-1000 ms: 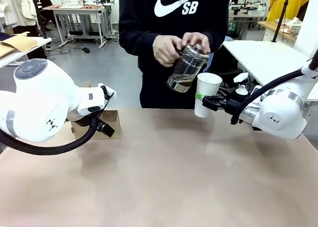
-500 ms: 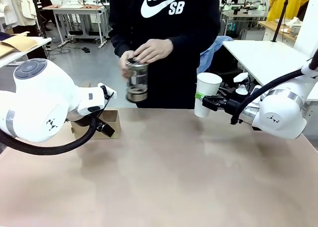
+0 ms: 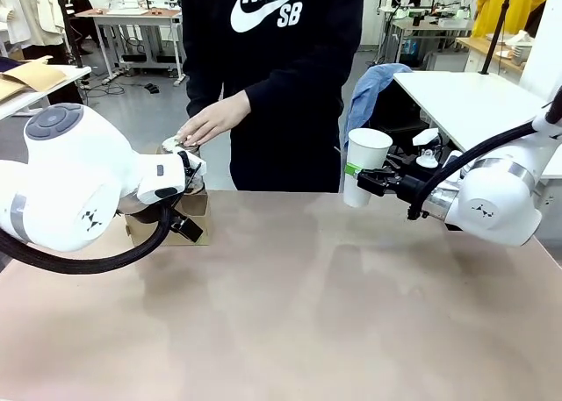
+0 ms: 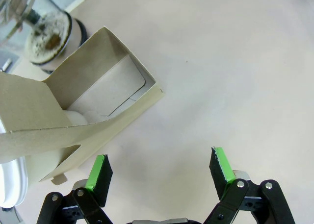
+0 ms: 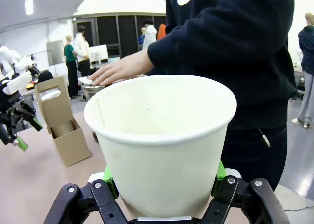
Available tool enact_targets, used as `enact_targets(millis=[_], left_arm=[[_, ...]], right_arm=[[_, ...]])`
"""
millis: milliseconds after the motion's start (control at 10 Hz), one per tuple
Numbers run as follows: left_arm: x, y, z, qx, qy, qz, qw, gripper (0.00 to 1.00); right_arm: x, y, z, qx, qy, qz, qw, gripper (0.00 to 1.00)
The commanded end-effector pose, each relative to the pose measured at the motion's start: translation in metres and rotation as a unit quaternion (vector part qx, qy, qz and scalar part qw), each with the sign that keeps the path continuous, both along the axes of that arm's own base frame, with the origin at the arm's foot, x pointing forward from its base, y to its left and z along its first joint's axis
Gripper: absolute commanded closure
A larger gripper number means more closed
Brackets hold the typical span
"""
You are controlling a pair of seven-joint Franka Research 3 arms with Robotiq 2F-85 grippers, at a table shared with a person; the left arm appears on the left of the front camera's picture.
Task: Pour a drink into a cup and package it in a carrier.
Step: When a person places the Paper Cup Lid on the 600 ml Paper Cup , lift the 600 ml Paper Cup.
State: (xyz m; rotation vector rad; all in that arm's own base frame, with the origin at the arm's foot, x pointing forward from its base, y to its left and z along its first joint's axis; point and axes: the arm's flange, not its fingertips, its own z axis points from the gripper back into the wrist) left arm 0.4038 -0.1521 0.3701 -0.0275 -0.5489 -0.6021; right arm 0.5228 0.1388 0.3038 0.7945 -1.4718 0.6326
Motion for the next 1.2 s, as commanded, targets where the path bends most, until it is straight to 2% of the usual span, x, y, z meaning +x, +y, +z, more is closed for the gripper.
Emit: enact_targets(millis=[0, 1100], left_arm=[[-0.0001, 0.0004, 0.0003, -0.001, 0.000, 0.000, 1.000, 0.00], [-0.0001, 0.0004, 0.0003, -0.001, 0.000, 0.000, 1.000, 0.00]], right_arm=[[-0.0027, 0.0014, 0.0049, 0.001, -0.005, -0.002, 1.000, 0.19], [-0.0027, 0.0014, 0.0049, 0.001, -0.005, -0.002, 1.000, 0.19]])
